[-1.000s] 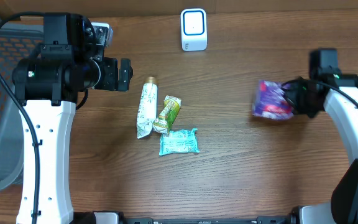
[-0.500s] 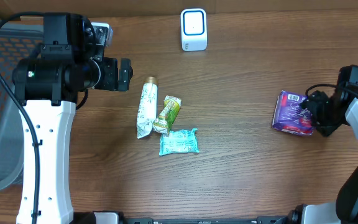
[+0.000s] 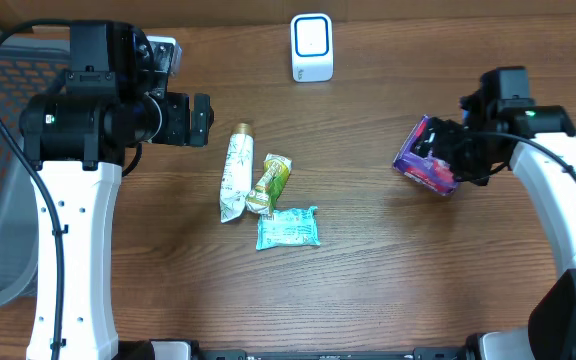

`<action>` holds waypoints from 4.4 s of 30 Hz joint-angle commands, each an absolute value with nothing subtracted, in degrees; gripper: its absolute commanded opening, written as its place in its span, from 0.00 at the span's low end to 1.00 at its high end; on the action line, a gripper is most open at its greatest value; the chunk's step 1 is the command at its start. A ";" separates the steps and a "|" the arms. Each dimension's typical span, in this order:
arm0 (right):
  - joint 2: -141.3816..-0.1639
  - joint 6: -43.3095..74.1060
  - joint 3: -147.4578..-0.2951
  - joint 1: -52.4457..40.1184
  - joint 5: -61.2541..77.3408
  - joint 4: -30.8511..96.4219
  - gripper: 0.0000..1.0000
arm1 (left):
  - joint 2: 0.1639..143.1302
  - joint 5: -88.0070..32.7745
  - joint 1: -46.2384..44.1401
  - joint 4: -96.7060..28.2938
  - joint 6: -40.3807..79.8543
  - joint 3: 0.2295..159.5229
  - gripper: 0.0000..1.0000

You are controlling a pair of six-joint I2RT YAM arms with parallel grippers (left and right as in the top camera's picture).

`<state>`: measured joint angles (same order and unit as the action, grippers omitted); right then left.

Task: Scan the item barcode
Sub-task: 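Carry the purple pack right and set it down on the table, then move the right gripper to the mint-green wipes pack and grasp it, then lift the green wipes pack toward the white scanner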

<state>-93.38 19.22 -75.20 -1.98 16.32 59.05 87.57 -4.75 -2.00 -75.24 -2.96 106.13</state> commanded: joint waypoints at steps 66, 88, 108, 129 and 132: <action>-107.57 8.95 -67.53 -20.45 18.87 44.42 0.07 | 87.74 -5.39 -1.89 -75.18 -2.59 106.61 1.00; -107.63 13.98 -58.54 -19.84 26.72 30.81 0.44 | 87.74 -5.39 -1.89 -75.18 -2.59 106.61 1.00; -94.06 9.10 -66.02 -15.84 39.57 34.72 0.04 | 87.74 -5.41 -1.91 -75.18 -2.59 106.61 1.00; -64.47 10.61 -74.81 -13.50 32.36 42.72 0.03 | 87.74 -5.39 -1.89 -75.18 -2.59 106.61 0.99; -65.63 10.50 -79.94 -13.47 31.31 46.26 0.03 | 87.74 -5.41 -1.89 -75.18 -2.59 106.61 1.00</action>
<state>-65.34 10.11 -73.38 -13.85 32.77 45.08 87.57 -4.75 -2.00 -75.26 -2.96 106.13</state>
